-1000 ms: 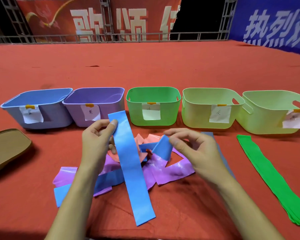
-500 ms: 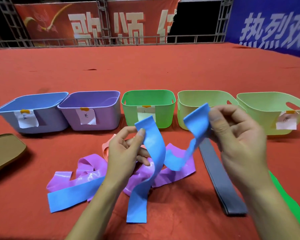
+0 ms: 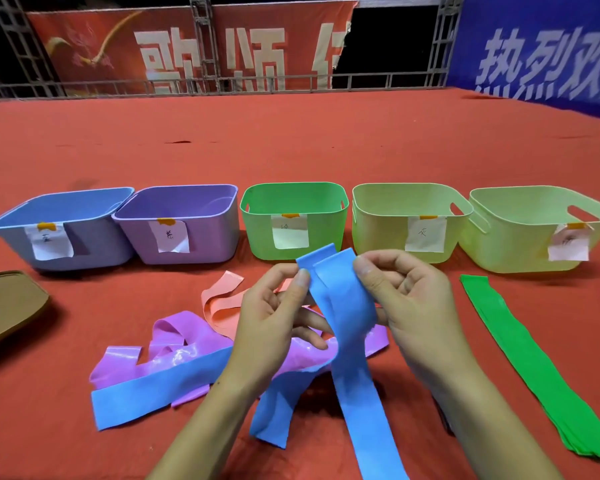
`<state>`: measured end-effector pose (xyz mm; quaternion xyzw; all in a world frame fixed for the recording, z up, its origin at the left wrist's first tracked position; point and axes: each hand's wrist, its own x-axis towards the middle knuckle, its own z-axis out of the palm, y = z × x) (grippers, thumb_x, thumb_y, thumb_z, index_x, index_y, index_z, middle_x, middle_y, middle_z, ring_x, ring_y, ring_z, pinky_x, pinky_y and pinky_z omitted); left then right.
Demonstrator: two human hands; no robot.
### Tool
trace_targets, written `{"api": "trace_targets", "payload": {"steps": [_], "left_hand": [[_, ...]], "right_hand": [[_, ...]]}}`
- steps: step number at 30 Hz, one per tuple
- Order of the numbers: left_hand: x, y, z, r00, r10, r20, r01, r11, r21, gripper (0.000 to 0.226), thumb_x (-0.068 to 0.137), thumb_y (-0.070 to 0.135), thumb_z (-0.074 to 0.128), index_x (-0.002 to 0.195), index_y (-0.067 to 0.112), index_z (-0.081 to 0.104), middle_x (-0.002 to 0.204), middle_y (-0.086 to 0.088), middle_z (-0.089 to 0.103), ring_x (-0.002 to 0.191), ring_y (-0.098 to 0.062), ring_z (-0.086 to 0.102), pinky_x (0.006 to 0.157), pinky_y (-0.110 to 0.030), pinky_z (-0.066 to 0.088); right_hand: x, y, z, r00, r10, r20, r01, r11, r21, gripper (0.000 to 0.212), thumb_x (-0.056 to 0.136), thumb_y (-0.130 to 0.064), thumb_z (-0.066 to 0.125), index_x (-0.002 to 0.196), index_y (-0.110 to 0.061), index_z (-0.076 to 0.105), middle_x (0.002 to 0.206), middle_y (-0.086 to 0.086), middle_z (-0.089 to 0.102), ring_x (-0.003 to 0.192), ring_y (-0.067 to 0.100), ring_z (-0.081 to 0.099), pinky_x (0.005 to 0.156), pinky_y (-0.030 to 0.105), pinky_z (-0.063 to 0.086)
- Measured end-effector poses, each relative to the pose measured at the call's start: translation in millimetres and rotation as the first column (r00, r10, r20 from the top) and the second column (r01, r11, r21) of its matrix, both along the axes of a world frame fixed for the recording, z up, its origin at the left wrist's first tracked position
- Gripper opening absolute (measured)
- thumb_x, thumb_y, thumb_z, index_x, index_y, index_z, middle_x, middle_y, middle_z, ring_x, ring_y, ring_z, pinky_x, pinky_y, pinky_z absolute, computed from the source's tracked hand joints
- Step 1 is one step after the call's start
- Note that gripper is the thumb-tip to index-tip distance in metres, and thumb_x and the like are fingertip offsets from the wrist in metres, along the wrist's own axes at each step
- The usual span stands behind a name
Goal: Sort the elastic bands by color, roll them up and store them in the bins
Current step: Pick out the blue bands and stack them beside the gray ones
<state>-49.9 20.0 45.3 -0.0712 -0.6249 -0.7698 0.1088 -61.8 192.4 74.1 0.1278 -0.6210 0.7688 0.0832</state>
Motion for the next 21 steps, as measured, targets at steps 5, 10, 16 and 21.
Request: {"api": "trace_targets", "payload": {"steps": [5, 10, 16, 21], "left_hand": [[2.5, 1.0, 1.2, 1.0, -0.031, 0.001, 0.031, 0.999, -0.007, 0.026, 0.099, 0.033, 0.06, 0.104, 0.007, 0.061, 0.073, -0.006, 0.052, 0.054, -0.029, 0.069, 0.045, -0.033, 0.058], [6.0, 3.0, 2.8, 0.995, -0.084, -0.047, 0.08, 0.994, -0.076, 0.02, 0.106, 0.026, 0.051, 0.11, 0.01, 0.063, 0.075, -0.006, 0.066, 0.06, -0.029, 0.072, 0.047, -0.034, 0.06], [8.3, 6.6, -0.2, 0.994, -0.074, -0.082, 0.065, 0.991, -0.117, 0.02, 0.11, 0.027, 0.055, 0.117, 0.011, 0.064, 0.082, -0.006, 0.073, 0.063, -0.028, 0.073, 0.049, -0.035, 0.06], [7.1, 9.5, -3.9, 0.995, -0.047, -0.088, 0.035, 0.991, -0.127, 0.023, 0.105, 0.041, 0.055, 0.106, 0.023, 0.068, 0.084, -0.021, 0.067, 0.065, -0.031, 0.07, 0.052, -0.038, 0.06]], "right_hand": [[0.6, -5.1, -4.5, 0.999, -0.032, 0.0, 0.032, 0.999, 0.023, 0.02, 0.091, -0.026, 0.074, 0.099, -0.008, 0.073, 0.081, 0.015, 0.078, 0.076, 0.018, 0.063, 0.075, 0.042, 0.048], [-1.5, -8.0, -13.5, 0.994, -0.109, -0.025, 0.11, 0.993, 0.038, 0.012, 0.097, -0.022, 0.074, 0.1, -0.01, 0.073, 0.081, 0.02, 0.078, 0.076, 0.022, 0.063, 0.075, 0.043, 0.048], [-0.2, -9.6, -15.8, 0.983, -0.18, -0.044, 0.182, 0.982, 0.053, 0.01, 0.098, -0.023, 0.074, 0.096, -0.013, 0.072, 0.073, 0.019, 0.075, 0.07, 0.016, 0.055, 0.066, 0.035, 0.044], [-2.0, -12.2, -20.2, 0.968, -0.241, -0.064, 0.246, 0.966, 0.083, 0.008, 0.098, -0.021, 0.075, 0.093, -0.015, 0.072, 0.07, 0.007, 0.077, 0.066, 0.014, 0.062, 0.063, 0.032, 0.05]]}}
